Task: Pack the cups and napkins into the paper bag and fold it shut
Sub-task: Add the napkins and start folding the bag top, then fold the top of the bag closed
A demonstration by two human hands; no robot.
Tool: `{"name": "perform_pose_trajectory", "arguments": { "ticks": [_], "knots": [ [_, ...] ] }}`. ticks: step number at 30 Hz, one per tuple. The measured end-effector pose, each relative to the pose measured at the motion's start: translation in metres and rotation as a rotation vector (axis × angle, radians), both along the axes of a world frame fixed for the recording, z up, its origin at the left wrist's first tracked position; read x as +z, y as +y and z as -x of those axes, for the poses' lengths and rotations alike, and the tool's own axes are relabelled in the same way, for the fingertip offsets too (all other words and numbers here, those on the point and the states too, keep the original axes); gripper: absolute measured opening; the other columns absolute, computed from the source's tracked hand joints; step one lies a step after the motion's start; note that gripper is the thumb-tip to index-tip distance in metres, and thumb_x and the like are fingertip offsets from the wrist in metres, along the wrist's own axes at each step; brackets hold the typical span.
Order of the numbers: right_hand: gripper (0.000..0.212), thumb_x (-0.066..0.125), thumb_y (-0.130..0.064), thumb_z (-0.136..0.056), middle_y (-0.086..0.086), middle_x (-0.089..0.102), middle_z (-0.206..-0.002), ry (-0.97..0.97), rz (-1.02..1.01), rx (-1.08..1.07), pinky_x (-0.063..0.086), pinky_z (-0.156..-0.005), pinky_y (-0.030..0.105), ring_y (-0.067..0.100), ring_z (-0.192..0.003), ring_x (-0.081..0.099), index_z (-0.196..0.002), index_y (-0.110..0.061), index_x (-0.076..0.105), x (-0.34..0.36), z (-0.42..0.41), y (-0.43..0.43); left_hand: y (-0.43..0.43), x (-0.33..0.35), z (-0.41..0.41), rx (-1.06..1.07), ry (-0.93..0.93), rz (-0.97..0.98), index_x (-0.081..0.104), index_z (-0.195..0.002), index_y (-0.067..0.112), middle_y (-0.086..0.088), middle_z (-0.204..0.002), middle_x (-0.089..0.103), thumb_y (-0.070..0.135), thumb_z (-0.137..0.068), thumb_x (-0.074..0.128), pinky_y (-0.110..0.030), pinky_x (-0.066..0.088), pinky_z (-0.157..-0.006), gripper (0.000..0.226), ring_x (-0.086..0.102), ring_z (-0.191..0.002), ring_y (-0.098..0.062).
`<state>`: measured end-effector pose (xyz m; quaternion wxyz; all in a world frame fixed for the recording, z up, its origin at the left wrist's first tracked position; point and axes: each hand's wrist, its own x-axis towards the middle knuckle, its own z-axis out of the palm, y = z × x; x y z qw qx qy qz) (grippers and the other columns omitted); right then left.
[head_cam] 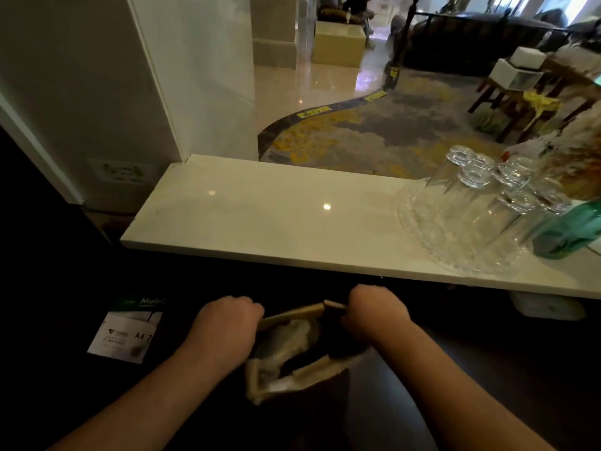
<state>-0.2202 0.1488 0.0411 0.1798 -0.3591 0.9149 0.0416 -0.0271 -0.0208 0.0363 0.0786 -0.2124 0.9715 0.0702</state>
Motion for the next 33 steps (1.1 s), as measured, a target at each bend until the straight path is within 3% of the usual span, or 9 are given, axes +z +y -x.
{"name": "perform_pose_trajectory", "arguments": {
  "ticks": [6, 9, 12, 15, 19, 21, 24, 27, 33],
  "knots": [
    [0.017, 0.073, -0.035, -0.082, -0.005, 0.057, -0.075, -0.077, -0.126, -0.061, 0.049, -0.064, 0.034, 0.021, -0.074, 0.061, -0.094, -0.023, 0.070, -0.001, -0.022, 0.034, -0.013, -0.011, 0.020, -0.182, 0.051, 0.248, 0.049, -0.125, 0.023, -0.003, -0.100, 0.068, 0.017, -0.089, 0.065, -0.039, 0.041, -0.067, 0.039, 0.066, -0.087, -0.027],
    [0.043, 0.069, -0.050, -0.082, 0.001, 0.062, -0.105, 0.063, 0.028, 0.019, 0.050, -0.072, 0.037, 0.026, -0.098, 0.060, -0.114, -0.024, 0.057, 0.003, -0.034, 0.026, -0.016, -0.020, 0.021, -0.282, 0.023, 0.282, 0.037, -0.139, 0.022, -0.006, -0.108, 0.066, 0.015, -0.086, 0.070, -0.041, 0.046, -0.073, 0.063, 0.066, -0.090, -0.029],
    [0.069, 0.067, -0.057, -0.079, 0.003, 0.053, -0.122, 0.113, 0.187, 0.201, 0.050, -0.085, 0.043, 0.030, -0.112, 0.053, -0.134, -0.025, 0.040, -0.004, -0.046, 0.005, -0.015, -0.012, 0.021, -0.314, 0.035, 0.278, 0.046, -0.135, 0.022, -0.005, -0.109, 0.067, 0.023, -0.092, 0.061, -0.042, 0.051, -0.076, 0.045, 0.066, -0.088, -0.027],
    [0.049, 0.064, -0.043, -0.087, 0.004, 0.057, -0.116, 0.106, 0.226, 0.296, 0.048, -0.083, 0.041, 0.030, -0.106, 0.055, -0.128, -0.024, 0.046, -0.012, -0.048, -0.012, -0.015, -0.001, 0.017, -0.275, 0.052, 0.219, 0.055, -0.129, 0.023, -0.002, -0.113, 0.069, 0.037, -0.099, 0.044, -0.043, 0.050, -0.082, 0.036, 0.064, -0.094, -0.025],
    [0.019, 0.053, -0.036, -0.092, 0.000, 0.061, -0.097, 0.037, 0.298, 0.310, 0.050, -0.070, 0.038, 0.024, -0.092, 0.060, -0.102, -0.023, 0.062, -0.009, -0.038, -0.016, -0.016, 0.004, -0.007, -0.145, -0.140, -0.227, 0.003, -0.164, 0.037, 0.011, -0.166, 0.027, 0.095, -0.071, 0.046, -0.048, 0.029, -0.121, 0.118, 0.035, -0.144, -0.018],
    [0.020, 0.052, -0.035, -0.093, -0.004, 0.061, -0.094, -0.012, 0.318, 0.320, 0.055, -0.069, 0.039, 0.021, -0.087, 0.062, -0.101, -0.026, 0.068, -0.005, -0.033, -0.013, -0.011, -0.001, -0.020, -0.224, -0.234, -0.167, -0.023, -0.159, 0.037, 0.009, -0.170, 0.013, 0.100, -0.056, 0.051, -0.055, 0.013, -0.127, 0.142, 0.021, -0.152, -0.023],
    [0.027, 0.050, -0.032, -0.097, -0.004, 0.066, -0.104, -0.083, 0.321, 0.374, 0.057, -0.078, 0.041, 0.019, -0.093, 0.064, -0.114, -0.028, 0.071, -0.001, -0.028, -0.005, -0.009, -0.019, -0.023, -0.269, -0.075, 0.076, 0.017, -0.163, 0.025, -0.003, -0.148, 0.050, 0.059, -0.087, 0.059, -0.048, 0.044, -0.108, 0.093, 0.054, -0.127, -0.027],
    [0.032, 0.049, -0.033, -0.100, -0.004, 0.067, -0.114, -0.135, 0.336, 0.432, 0.054, -0.083, 0.037, 0.017, -0.101, 0.063, -0.125, -0.031, 0.069, 0.001, -0.026, 0.006, -0.014, -0.024, -0.017, -0.266, 0.155, 0.107, 0.070, -0.108, 0.024, 0.001, -0.096, 0.073, 0.030, -0.090, 0.066, -0.039, 0.052, -0.068, 0.019, 0.070, -0.083, -0.023],
    [0.046, 0.042, -0.065, -0.097, -0.013, 0.064, -0.105, -0.235, 0.396, 0.340, 0.053, -0.077, 0.032, 0.007, -0.093, 0.061, -0.121, -0.036, 0.067, -0.006, -0.031, 0.018, -0.015, -0.021, -0.006, -0.136, 0.155, 0.028, 0.071, -0.102, 0.025, 0.005, -0.098, 0.070, 0.020, -0.092, 0.057, -0.031, 0.044, -0.065, 0.017, 0.064, -0.088, -0.018]
  ]
}}
